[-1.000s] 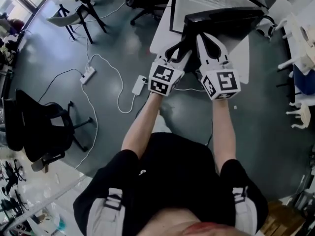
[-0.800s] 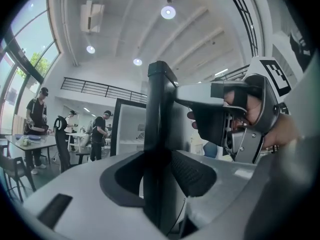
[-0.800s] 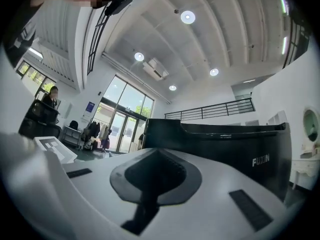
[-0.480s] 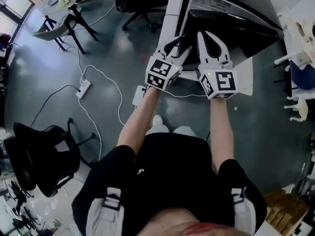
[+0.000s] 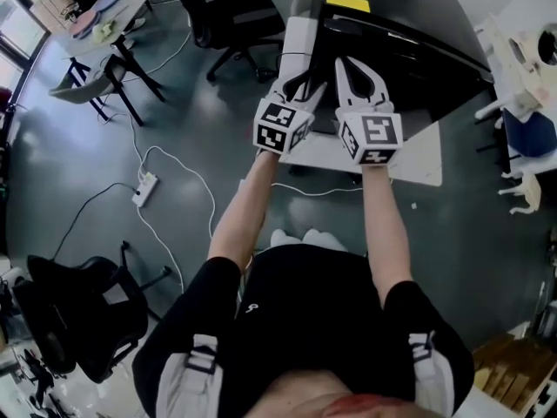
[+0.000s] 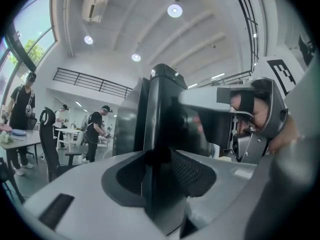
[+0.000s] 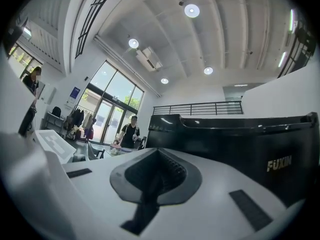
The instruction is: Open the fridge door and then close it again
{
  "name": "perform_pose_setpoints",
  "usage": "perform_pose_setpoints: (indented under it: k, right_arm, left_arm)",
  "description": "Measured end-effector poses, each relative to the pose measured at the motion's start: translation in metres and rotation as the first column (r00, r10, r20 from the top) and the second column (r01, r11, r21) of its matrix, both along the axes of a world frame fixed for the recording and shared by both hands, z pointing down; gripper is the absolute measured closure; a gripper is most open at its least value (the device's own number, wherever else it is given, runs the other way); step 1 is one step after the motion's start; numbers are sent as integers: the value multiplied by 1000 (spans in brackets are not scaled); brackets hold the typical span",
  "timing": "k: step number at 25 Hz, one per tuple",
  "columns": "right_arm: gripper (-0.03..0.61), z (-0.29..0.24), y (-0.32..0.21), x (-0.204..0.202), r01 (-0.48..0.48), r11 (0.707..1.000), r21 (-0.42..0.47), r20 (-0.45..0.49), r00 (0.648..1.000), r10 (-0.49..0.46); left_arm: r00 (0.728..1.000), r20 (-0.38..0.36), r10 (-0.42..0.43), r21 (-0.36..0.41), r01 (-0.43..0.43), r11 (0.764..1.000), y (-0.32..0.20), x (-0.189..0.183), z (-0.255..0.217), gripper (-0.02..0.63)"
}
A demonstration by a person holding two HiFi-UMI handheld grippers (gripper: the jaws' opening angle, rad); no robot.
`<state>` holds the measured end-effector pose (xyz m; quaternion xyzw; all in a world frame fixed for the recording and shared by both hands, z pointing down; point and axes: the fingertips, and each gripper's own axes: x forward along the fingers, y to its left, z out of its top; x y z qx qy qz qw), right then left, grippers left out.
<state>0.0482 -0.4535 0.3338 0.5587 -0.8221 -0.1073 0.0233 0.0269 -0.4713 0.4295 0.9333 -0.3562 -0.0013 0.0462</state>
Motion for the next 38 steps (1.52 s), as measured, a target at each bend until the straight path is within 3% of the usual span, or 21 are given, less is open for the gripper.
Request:
perform_pose_setpoints:
  k: [9,15,19,30,38]
  right_arm:
    - [584,5,-24,10,-21,999,-30,9,1000,21]
    - [584,19,-11,50,-63,996,-70,95,993,69]
    - [584,30,7,97,-131,986,-104,172,974,148]
    - [584,92,69,227,-276,933,-233,226,918,327]
    - [586,94,78,228,-247,944,-220,181,940,289]
  left_arm:
    - [999,3,-40,-18,40,999,-24,7,0,477]
    - [983,-144,-111,-26,108,994,-7,3,-19,499]
    - [968,-201,-150,19,156,987,15,11,-42,591]
    - [964,-136,-227,29,233,972,48,45,-24,615]
    - [968,-92,-235,18,238,971,61,65,-16,615]
